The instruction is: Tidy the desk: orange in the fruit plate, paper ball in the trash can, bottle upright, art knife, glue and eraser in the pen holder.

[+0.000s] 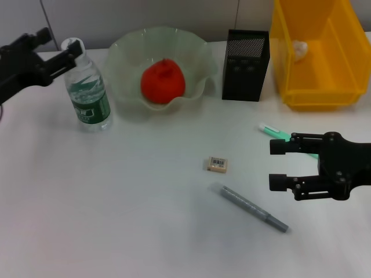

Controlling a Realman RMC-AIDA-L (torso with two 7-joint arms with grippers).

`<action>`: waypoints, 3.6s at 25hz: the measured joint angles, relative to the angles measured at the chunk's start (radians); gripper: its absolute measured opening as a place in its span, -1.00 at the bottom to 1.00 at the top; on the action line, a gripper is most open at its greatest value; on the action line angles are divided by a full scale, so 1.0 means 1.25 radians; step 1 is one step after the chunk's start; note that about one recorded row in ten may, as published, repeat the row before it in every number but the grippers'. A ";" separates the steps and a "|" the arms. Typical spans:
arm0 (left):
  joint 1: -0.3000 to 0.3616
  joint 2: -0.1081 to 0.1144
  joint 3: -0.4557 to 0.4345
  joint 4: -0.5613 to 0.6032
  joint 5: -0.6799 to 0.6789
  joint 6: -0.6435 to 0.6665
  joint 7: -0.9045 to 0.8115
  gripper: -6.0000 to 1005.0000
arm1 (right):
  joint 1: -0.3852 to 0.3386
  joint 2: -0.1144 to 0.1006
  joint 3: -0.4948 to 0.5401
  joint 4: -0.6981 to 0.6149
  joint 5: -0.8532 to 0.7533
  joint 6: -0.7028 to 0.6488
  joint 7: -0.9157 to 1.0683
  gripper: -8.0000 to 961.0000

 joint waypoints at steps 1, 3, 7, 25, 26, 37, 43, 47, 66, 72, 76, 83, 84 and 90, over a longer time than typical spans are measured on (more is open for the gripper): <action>0.000 0.000 0.000 0.000 0.000 0.000 0.000 0.59 | 0.000 0.000 0.000 0.000 0.000 0.000 0.000 0.64; 0.085 0.006 0.001 0.098 -0.016 0.105 -0.020 0.59 | 0.000 0.000 0.002 -0.002 0.000 0.000 0.002 0.64; 0.142 0.013 -0.001 0.165 -0.014 0.228 -0.064 0.58 | 0.005 -0.002 0.002 -0.003 0.000 0.000 0.004 0.64; 0.221 0.060 0.004 0.188 0.191 0.632 -0.133 0.57 | 0.041 -0.005 -0.006 -0.223 -0.129 -0.036 0.192 0.64; 0.219 0.058 0.004 0.189 0.222 0.633 -0.132 0.57 | 0.053 -0.005 -0.006 -0.253 -0.145 -0.049 0.221 0.64; 0.222 0.051 0.007 0.187 0.306 0.641 -0.079 0.57 | 0.282 -0.026 -0.105 -0.420 -0.408 -0.106 0.592 0.64; 0.214 0.038 0.007 0.188 0.351 0.641 -0.079 0.57 | 0.444 -0.017 -0.150 -0.325 -0.714 -0.051 0.673 0.64; 0.213 0.033 0.007 0.189 0.356 0.639 -0.075 0.57 | 0.488 -0.016 -0.151 -0.226 -0.786 0.003 0.674 0.64; 0.204 0.023 0.007 0.187 0.358 0.629 -0.067 0.57 | 0.537 -0.018 -0.224 0.118 -0.880 0.318 0.680 0.64; 0.204 0.020 0.007 0.187 0.358 0.622 -0.067 0.57 | 0.535 -0.016 -0.225 0.160 -0.880 0.381 0.678 0.64; 0.204 0.019 0.007 0.186 0.358 0.616 -0.067 0.57 | 0.535 -0.011 -0.225 0.179 -0.881 0.413 0.672 0.63; 0.204 0.017 0.007 0.186 0.363 0.611 -0.070 0.57 | 0.535 -0.008 -0.225 0.204 -0.881 0.458 0.668 0.63; 0.204 0.017 0.007 0.186 0.363 0.611 -0.070 0.57 | 0.535 -0.008 -0.225 0.204 -0.881 0.458 0.668 0.62; 0.201 0.012 0.006 0.187 0.377 0.610 -0.073 0.57 | 0.530 -0.004 -0.226 0.206 -0.879 0.465 0.657 0.55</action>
